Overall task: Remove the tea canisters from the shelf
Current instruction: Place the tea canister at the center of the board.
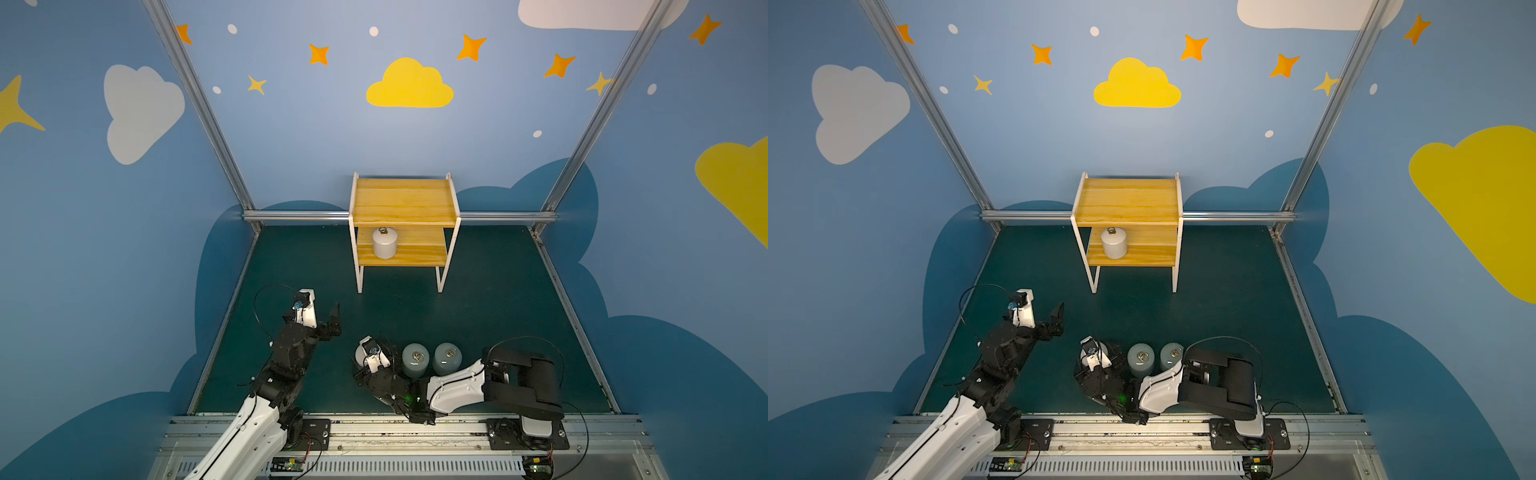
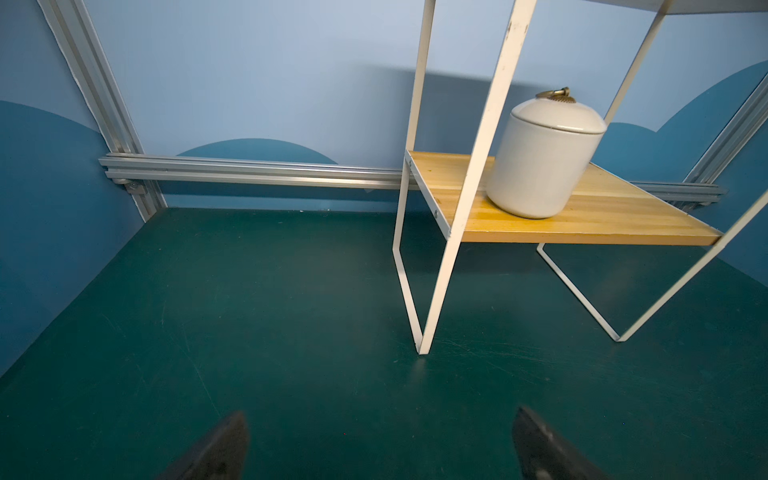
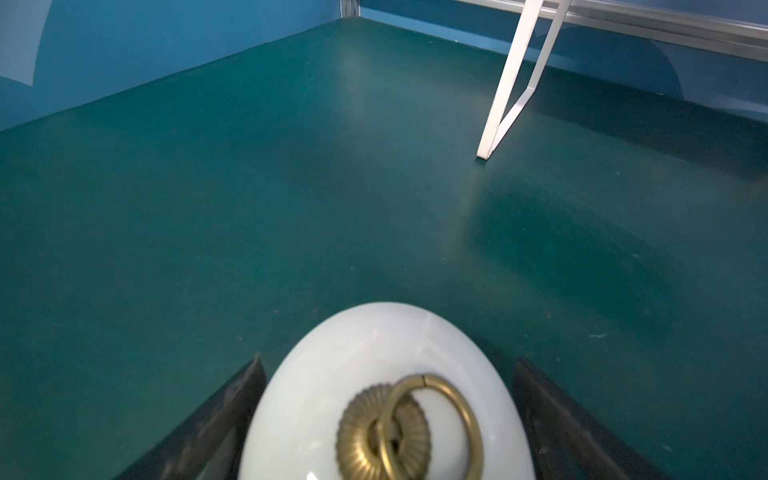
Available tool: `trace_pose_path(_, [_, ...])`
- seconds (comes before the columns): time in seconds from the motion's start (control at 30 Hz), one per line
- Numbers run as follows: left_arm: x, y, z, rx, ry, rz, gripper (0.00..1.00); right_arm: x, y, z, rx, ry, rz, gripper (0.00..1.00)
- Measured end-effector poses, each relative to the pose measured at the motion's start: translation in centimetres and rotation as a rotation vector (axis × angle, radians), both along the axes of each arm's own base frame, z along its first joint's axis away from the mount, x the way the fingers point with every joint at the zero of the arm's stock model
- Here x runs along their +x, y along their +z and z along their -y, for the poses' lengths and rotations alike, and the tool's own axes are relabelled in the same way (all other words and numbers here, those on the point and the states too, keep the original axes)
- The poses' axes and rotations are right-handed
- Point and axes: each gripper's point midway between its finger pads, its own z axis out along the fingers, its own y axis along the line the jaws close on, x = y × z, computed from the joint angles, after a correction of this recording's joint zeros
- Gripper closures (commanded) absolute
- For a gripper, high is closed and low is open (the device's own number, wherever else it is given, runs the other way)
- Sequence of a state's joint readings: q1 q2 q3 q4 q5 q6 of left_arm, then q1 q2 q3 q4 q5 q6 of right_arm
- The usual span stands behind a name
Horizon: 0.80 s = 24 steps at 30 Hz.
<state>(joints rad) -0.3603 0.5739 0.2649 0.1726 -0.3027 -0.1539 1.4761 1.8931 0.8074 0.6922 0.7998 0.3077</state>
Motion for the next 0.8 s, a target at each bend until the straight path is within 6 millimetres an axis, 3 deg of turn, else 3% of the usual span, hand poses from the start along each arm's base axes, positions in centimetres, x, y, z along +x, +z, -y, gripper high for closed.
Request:
trace_pose_path(0.33, [0.1, -0.3, 0.0, -0.007, 0.003, -0.012, 0.00, 0.3, 2.4, 0.0, 0.036, 0.006, 0.017, 0.06])
trace_pose_path(0.5, [0.1, -1.6, 0.0, -0.014, 0.010, -0.065, 0.00, 0.9, 4.4, 0.2, 0.061, 0.009, 0.027, 0.06])
trace_pose_path(0.8, [-0.4, -4.3, 0.1, -0.037, 0.019, -0.203, 0.01, 4.4, 9.6, 2.4, 0.138, -0.013, 0.021, 0.06])
